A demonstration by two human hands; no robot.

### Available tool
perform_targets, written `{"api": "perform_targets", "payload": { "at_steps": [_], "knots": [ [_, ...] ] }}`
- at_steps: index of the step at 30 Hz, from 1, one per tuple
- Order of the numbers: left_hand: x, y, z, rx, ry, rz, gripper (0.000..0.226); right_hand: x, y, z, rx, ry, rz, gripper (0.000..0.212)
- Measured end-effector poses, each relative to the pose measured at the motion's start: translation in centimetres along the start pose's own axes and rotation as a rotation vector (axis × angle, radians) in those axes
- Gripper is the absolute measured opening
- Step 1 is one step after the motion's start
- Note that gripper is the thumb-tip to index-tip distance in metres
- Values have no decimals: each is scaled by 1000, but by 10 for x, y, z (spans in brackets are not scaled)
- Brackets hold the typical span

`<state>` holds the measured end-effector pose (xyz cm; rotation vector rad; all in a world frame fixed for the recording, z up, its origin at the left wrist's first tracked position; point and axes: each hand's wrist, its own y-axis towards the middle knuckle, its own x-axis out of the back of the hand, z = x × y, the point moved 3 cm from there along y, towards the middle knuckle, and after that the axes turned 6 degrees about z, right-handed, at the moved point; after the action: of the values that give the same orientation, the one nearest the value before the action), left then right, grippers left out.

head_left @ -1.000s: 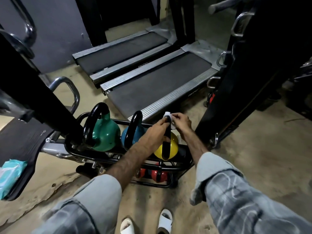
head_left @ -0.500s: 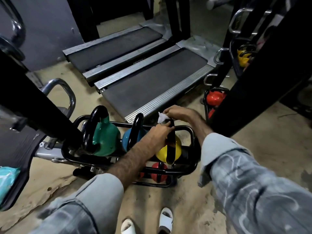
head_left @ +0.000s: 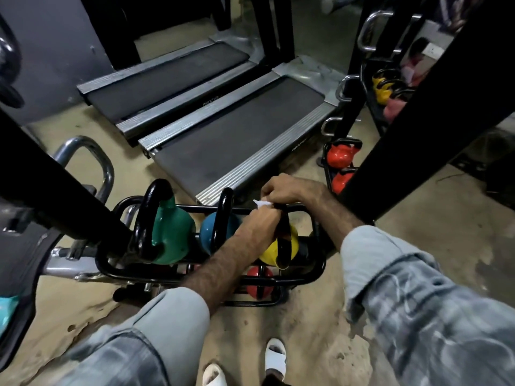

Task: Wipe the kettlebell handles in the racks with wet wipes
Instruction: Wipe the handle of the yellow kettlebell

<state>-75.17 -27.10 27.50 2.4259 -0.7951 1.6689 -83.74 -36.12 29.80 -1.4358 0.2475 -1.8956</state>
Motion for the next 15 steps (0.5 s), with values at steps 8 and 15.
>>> {"api": "perform_targets", "payload": {
  "at_steps": [8,15],
  "knots": [
    [2,-6,-3,-21,4,15,29,3,-10,-4,18,24,-71,21],
    [4,-7,-2,-58,15,-2,55,-40,-34,-37,-206,736,-683,14]
  ]
}}
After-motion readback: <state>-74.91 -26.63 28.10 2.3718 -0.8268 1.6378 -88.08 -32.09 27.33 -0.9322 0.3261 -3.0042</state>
